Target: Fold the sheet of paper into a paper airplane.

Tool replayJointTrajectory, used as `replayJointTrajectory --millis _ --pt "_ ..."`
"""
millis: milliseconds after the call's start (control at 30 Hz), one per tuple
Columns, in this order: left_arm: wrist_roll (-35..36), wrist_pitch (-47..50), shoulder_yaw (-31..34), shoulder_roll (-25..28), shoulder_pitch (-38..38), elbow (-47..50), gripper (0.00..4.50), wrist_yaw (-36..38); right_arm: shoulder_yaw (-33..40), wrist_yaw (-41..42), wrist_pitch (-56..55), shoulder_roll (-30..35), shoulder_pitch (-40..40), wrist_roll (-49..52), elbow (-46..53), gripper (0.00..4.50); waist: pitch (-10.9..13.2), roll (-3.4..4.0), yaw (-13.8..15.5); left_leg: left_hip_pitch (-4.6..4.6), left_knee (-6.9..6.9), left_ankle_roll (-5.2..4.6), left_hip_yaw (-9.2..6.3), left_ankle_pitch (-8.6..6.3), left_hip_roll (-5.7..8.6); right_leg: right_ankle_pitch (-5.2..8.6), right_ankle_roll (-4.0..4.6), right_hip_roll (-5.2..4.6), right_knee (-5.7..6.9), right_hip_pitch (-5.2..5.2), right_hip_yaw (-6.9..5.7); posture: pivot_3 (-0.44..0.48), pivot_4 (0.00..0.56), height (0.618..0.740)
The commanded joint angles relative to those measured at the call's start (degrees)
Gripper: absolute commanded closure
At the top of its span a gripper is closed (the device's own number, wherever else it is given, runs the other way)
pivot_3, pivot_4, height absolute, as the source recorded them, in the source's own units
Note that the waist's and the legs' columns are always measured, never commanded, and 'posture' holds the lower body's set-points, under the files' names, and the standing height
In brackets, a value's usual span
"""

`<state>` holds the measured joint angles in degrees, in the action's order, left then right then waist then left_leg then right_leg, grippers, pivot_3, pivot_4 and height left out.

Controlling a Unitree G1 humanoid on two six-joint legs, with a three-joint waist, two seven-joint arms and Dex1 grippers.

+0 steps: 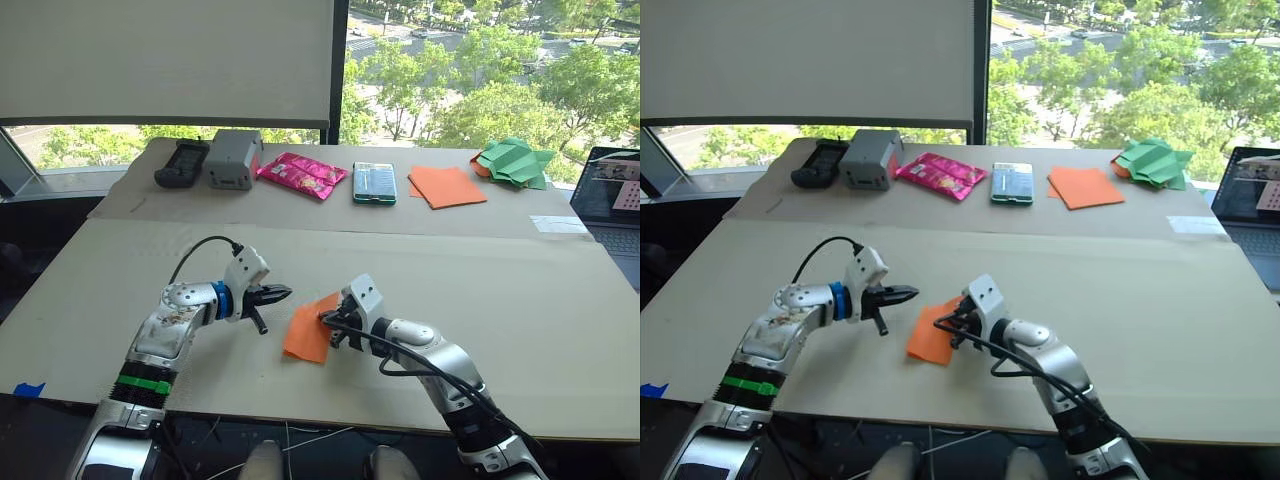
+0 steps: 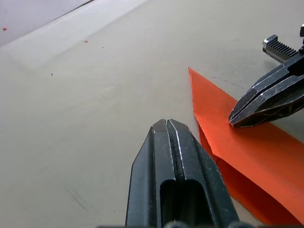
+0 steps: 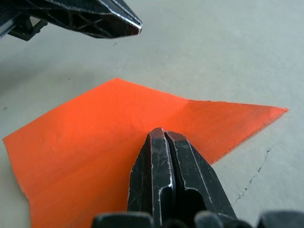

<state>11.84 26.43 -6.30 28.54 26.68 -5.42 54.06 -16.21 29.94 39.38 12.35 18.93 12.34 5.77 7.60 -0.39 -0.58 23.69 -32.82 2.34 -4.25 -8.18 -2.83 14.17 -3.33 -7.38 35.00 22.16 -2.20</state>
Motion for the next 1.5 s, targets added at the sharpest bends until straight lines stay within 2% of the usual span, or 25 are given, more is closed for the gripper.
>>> replayJointTrajectory --millis 33,367,667,967,1500 --pt "2.76 0.04 -0.78 -1.89 0.47 2.10 4.47 1.64 -0.03 0.15 -0.47 -0.03 0.59 -0.43 -0.36 4.50 0.00 0.00 -0.05 0.00 0.00 -0.03 0.00 0.02 0.00 0.00 0.00 0.00 0.01 -0.01 0.00 0.000 0.150 0.702" --pt "-3.87 -8.33 -7.34 -2.82 0.43 -10.10 4.47 2.76 1.36 1.28 -1.46 1.88 -0.28 0.27 3.62 4.50 -0.01 -0.01 -0.05 -0.01 0.00 -0.18 -0.01 0.11 0.00 0.00 0.01 0.02 0.02 0.02 0.00 0.000 0.150 0.702" --pt "-4.59 -10.05 -8.12 -3.99 -1.32 -12.65 4.47 3.02 0.89 2.63 -4.46 4.55 0.22 -1.29 1.92 4.50 -0.06 0.02 0.05 -0.02 -0.01 -0.06 0.00 0.04 0.00 0.00 0.01 0.02 0.02 -0.02 0.01 0.000 0.150 0.702" --pt "-5.44 -10.36 -8.72 -3.87 -3.10 -11.73 4.47 2.64 -2.61 5.29 -6.13 6.02 3.31 -5.51 -6.97 4.50 -0.46 0.09 -0.13 -0.24 -0.01 -0.05 0.01 0.03 0.00 0.02 0.04 0.02 0.02 -0.14 0.02 0.000 0.150 0.702" --pt "-5.01 -8.79 -8.21 -2.70 -5.00 -8.69 4.47 2.45 -0.38 3.08 -8.73 3.46 10.55 -7.09 -21.18 4.50 -0.71 0.14 -0.13 -0.39 -0.01 0.02 0.01 -0.02 0.00 0.03 0.06 0.02 0.07 -0.26 0.04 0.000 0.150 0.702"
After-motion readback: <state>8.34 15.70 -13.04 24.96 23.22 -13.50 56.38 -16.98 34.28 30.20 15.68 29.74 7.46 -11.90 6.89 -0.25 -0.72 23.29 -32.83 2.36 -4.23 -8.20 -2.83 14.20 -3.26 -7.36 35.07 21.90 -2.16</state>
